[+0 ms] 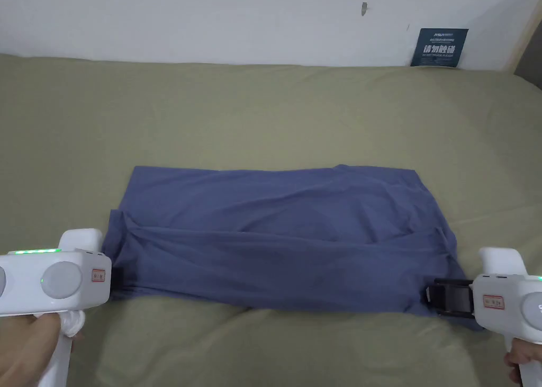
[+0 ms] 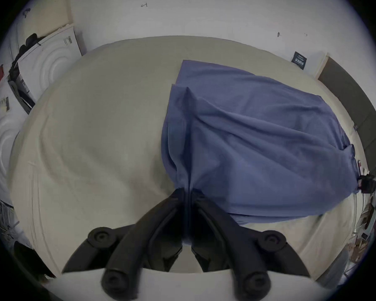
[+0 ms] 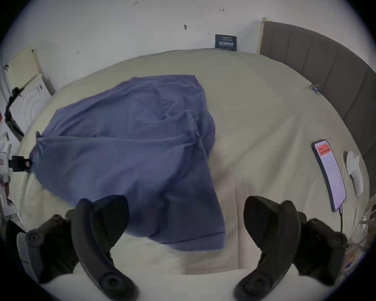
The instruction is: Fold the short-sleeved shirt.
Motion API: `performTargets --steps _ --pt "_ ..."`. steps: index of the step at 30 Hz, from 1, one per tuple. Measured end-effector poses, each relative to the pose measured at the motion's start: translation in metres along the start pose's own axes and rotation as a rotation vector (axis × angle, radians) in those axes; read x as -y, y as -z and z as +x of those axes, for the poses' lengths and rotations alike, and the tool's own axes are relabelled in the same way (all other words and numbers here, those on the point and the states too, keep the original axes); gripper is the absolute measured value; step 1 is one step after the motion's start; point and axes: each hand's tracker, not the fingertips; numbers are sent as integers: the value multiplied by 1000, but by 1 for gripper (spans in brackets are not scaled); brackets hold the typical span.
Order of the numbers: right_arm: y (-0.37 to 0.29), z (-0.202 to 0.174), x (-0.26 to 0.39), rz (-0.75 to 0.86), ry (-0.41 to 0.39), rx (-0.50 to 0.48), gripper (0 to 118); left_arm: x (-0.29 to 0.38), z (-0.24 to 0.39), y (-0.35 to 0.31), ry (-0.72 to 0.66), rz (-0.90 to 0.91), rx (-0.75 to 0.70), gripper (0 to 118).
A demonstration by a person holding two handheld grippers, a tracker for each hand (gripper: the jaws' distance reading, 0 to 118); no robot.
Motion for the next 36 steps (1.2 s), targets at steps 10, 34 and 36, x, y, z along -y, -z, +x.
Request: performTargets --steps 10,34,36 --pt "-43 -9 10 61 -1 -67 11 5 -7 -37 1 50 -7 6" --pt "-82 -16 80 19 2 -77 108 89 -35 -84 -29 10 -10 110" --pt "-92 -12 69 43 21 -90 109 82 -37 -88 -15 56 -27 112"
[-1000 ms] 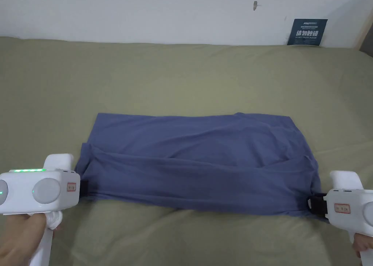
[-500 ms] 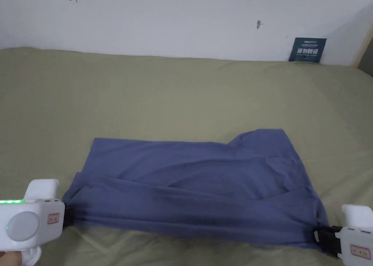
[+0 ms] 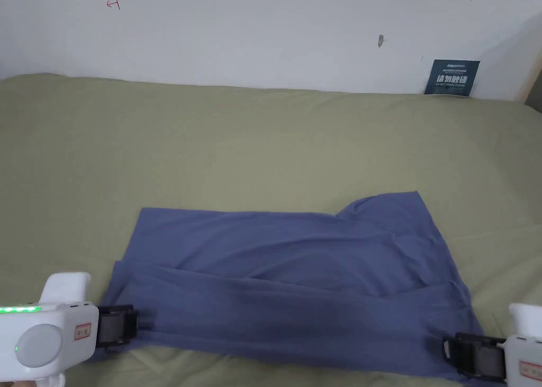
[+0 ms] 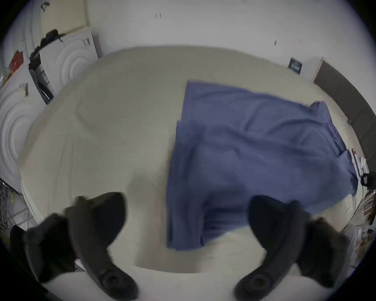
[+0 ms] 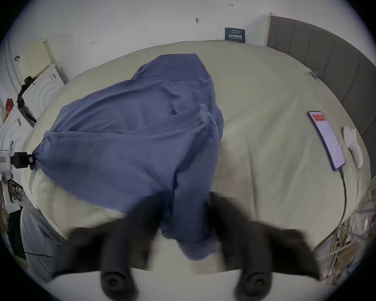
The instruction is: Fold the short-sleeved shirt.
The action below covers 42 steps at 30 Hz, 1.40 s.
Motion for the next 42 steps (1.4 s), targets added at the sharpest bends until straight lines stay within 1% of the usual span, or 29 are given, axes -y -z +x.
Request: performTargets --steps 1,3,4,5,6,7,13,18,19,20,21,22,24,25,26,27,28,29,30,31,32,33,34,35,36,37,39,41,42 --pt "-8 -1 -11 61 14 -42 101 -10 -2 2 5 76 -6 102" --pt "-7 0 -36 78 27 -13 98 -35 -1 12 6 86 -5 92" --pt "-7 -2 -47 108 19 -11 79 -47 0 18 1 98 11 78" --pt "-6 -5 -60 135 6 4 50 -59 5 17 -4 103 25 57" --pt "-3 -19 -67 154 -3 15 12 -73 8 24 -4 110 26 24" --pt "2 -24 -77 162 -6 24 0 -86 11 34 -2 120 32 1" --pt "55 -27 -134 152 -14 44 0 -158 32 88 27 102 34 1" --pt "97 -20 -155 117 -25 64 0 -192 32 151 62 -7 -15 3" --pt "104 -18 -158 105 -26 66 0 -195 31 163 59 -14 -23 12" --pt "111 -16 -161 96 -29 78 0 -197 30 168 54 -27 0 39" --pt "118 -14 -165 90 -33 85 0 -199 29 176 45 -52 -1 81" --pt "123 -14 -168 84 -37 92 0 -199 28 185 42 -83 -15 118" --pt "133 -10 -173 70 -34 106 0 -201 32 188 88 -40 -115 110" --pt "137 -8 -176 65 -34 110 0 -205 41 184 79 -51 -109 113" --pt "141 -4 -178 59 -35 115 0 -204 43 182 72 -57 -85 112" --pt "143 -1 -180 54 -35 124 0 -203 46 177 56 -68 -79 107" --pt "144 1 -181 53 -31 126 0 -202 48 169 33 -67 -29 95" --pt "146 5 -184 48 -23 126 0 -200 33 178 32 -60 9 87" --pt "150 10 -187 39 -12 125 0 -198 34 173 40 -51 -18 73" --pt "153 12 -190 34 -9 130 7 -199 36 167 51 -45 -13 39" --pt "155 14 -193 30 -5 135 26 -198 37 162 58 -35 -10 8" --pt "158 16 -196 24 -2 139 59 -200 31 167 50 -29 21 3" --pt "160 15 -197 13 2 132 108 -198 32 167 43 -42 41 3" --pt "167 16 -198 -38 0 99 117 -197 35 167 51 -43 12 3" --pt "175 17 -199 -76 -9 107 111 -196 38 169 77 -49 3 3" --pt "178 16 -199 17 -23 144 104 -197 40 171 82 -50 -3 3" --pt "192 11 -192 -59 -46 171 103 -196 42 174 76 -53 -6 3" --pt "202 11 -186 -74 -44 172 86 -197 39 177 67 -61 0 3" --pt "197 14 -200 -71 -40 166 77 -197 39 177 66 -60 -1 3"
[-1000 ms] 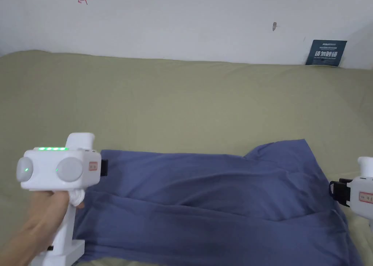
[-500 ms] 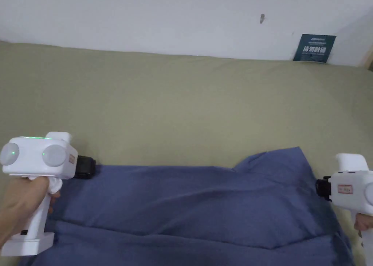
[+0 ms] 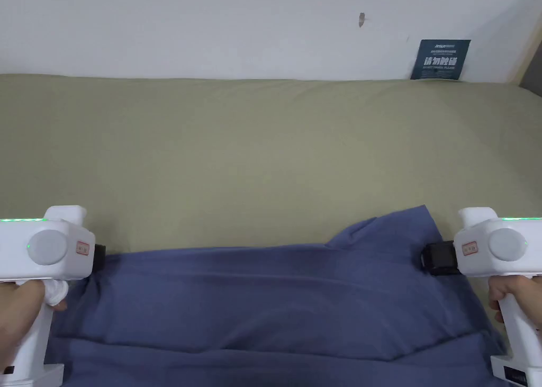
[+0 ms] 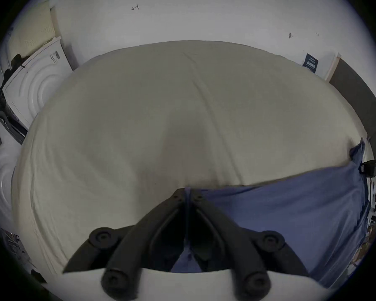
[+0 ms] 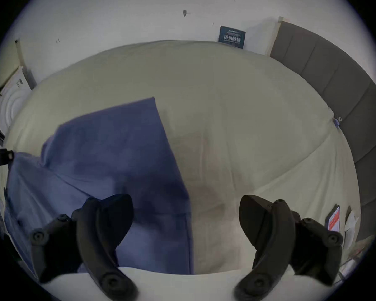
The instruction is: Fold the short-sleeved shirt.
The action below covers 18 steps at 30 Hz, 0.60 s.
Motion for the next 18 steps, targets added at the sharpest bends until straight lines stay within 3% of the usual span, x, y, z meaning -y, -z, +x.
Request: performTargets --steps 1,2,5,9,18 --pt "-2 1 1 6 28 -41 49 0 0 0 1 3 -2 3" --pt "-8 2 2 18 47 -36 6 0 0 -2 5 6 -5 3" --pt "-31 5 4 86 42 -102 3 3 0 -13 1 30 -13 3" --pt "-77 8 11 134 27 -83 3 10 -7 -51 -29 93 -2 3" --pt "-182 23 77 236 40 -154 3 74 -30 -153 -35 177 36 3"
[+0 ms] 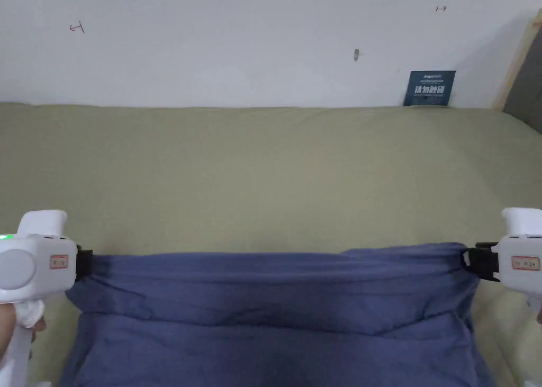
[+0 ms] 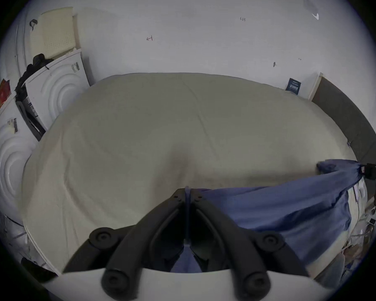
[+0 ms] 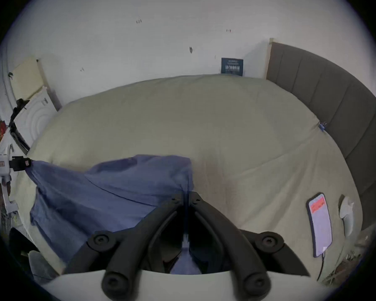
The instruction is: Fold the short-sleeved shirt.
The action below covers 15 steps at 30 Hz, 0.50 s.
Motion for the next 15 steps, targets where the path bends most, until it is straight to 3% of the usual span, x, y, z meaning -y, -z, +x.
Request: performTargets --steps 7,9,15 --pt "-56 -4 73 19 -13 -19 3 76 -12 -47 24 25 8 3" --pt "-60 -4 95 11 -18 -17 3 97 -11 -54 75 35 -9 3" --pt "-54 0 141 -48 -14 -3 3 134 -15 -49 50 4 -10 3"
